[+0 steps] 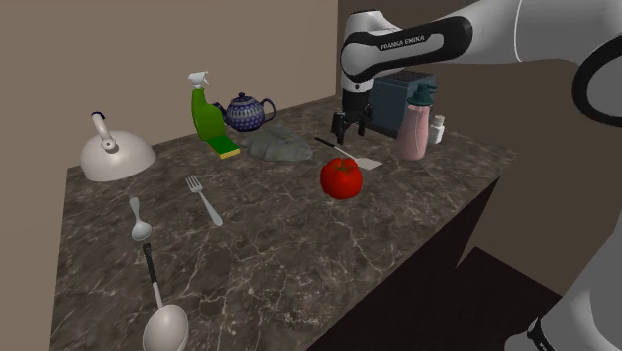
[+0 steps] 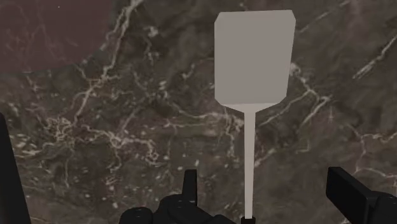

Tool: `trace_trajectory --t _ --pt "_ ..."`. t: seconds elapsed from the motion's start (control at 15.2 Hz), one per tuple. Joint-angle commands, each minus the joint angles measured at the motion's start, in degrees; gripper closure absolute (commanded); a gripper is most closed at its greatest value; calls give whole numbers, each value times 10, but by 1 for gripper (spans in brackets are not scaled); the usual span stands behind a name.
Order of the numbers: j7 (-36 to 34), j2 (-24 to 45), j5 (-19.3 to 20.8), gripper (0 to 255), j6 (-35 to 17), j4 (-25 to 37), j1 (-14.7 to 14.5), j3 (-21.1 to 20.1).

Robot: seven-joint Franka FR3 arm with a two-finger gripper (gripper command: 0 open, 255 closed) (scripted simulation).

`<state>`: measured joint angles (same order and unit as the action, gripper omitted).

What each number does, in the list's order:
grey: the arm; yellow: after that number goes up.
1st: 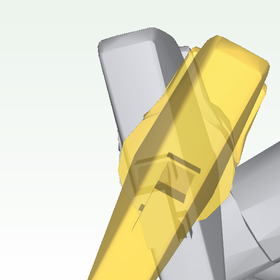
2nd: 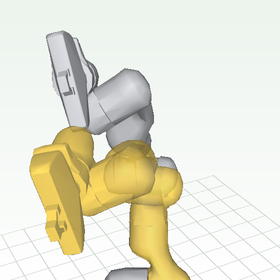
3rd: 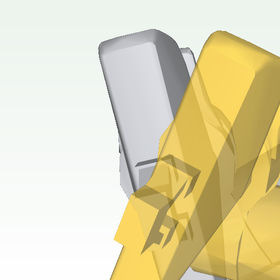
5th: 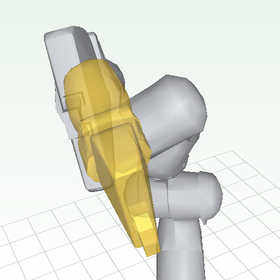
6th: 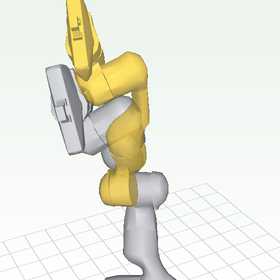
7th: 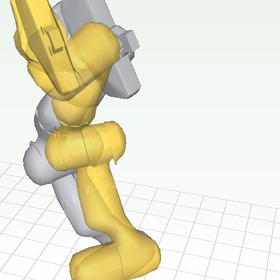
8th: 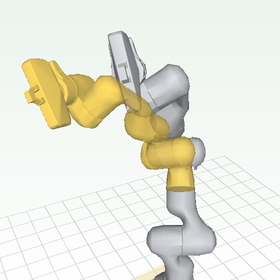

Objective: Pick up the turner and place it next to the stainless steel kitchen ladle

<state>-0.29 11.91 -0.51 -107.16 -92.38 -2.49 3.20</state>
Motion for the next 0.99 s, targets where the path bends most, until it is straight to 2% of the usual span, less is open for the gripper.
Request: trace_trajectory --t 0.0,0.07,0.53,0.92 --pt "-2 51 -4 0 3 62 0 -1" --pt "-2 59 -5 0 5 73 1 -1" --pt "-1 69 -5 0 -49 29 1 -1" --pt "-1 69 -5 0 -49 29 1 -1"
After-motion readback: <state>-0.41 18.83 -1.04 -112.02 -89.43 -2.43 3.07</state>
